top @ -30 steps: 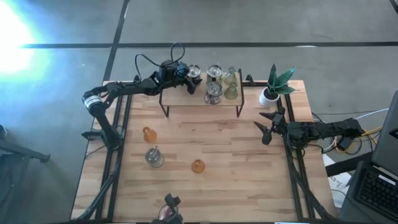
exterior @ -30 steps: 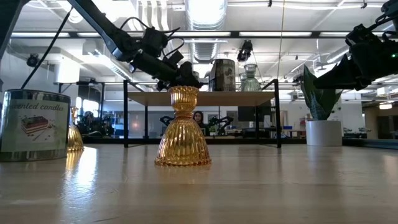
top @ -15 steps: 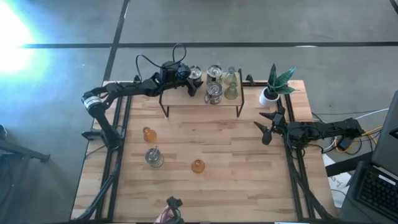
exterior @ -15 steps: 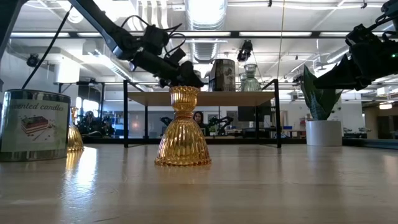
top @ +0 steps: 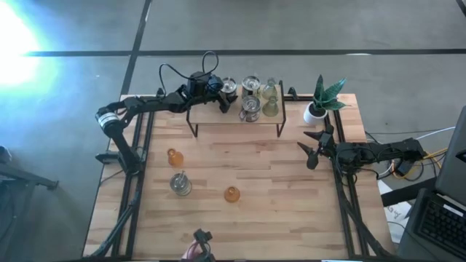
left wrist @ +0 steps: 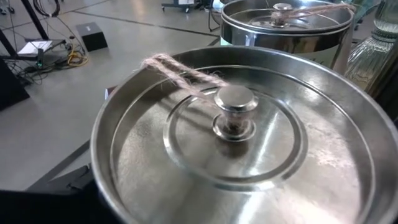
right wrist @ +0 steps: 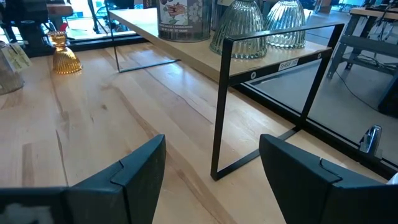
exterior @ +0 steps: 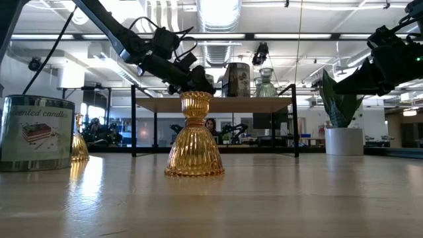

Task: Pick & Place candle stick holders
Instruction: Put the brown scented candle on the shelf

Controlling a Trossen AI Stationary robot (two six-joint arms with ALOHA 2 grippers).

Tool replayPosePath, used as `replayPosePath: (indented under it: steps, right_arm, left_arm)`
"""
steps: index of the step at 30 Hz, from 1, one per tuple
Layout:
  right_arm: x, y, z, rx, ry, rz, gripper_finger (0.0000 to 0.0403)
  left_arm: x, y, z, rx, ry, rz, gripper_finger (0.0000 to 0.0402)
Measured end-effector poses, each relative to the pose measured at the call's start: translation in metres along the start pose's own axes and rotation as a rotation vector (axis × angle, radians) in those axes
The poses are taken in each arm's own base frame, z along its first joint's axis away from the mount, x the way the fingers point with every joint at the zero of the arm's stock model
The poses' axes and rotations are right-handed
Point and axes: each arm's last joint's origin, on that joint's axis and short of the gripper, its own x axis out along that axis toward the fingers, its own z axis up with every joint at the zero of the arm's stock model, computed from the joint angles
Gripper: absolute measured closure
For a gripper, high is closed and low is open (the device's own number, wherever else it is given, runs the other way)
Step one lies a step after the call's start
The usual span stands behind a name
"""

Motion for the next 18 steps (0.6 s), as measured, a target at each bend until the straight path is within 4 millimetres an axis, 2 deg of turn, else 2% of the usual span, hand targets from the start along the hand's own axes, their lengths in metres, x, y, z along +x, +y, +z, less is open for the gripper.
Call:
replayPosePath:
  steps: [10, 18]
  right_arm:
    - [0.000, 0.000, 0.000, 0.000, 0.000, 0.000, 0.0152]
    - [0.000, 0.000, 0.000, 0.000, 0.000, 0.000, 0.0152]
  left_arm:
    - [-0.002, 0.000, 0.001, -0.010, 0.011, 0.000, 0.0001]
    - [-0.012, -0.001, 0.004, -0.002, 0.055, -0.002, 0.0001]
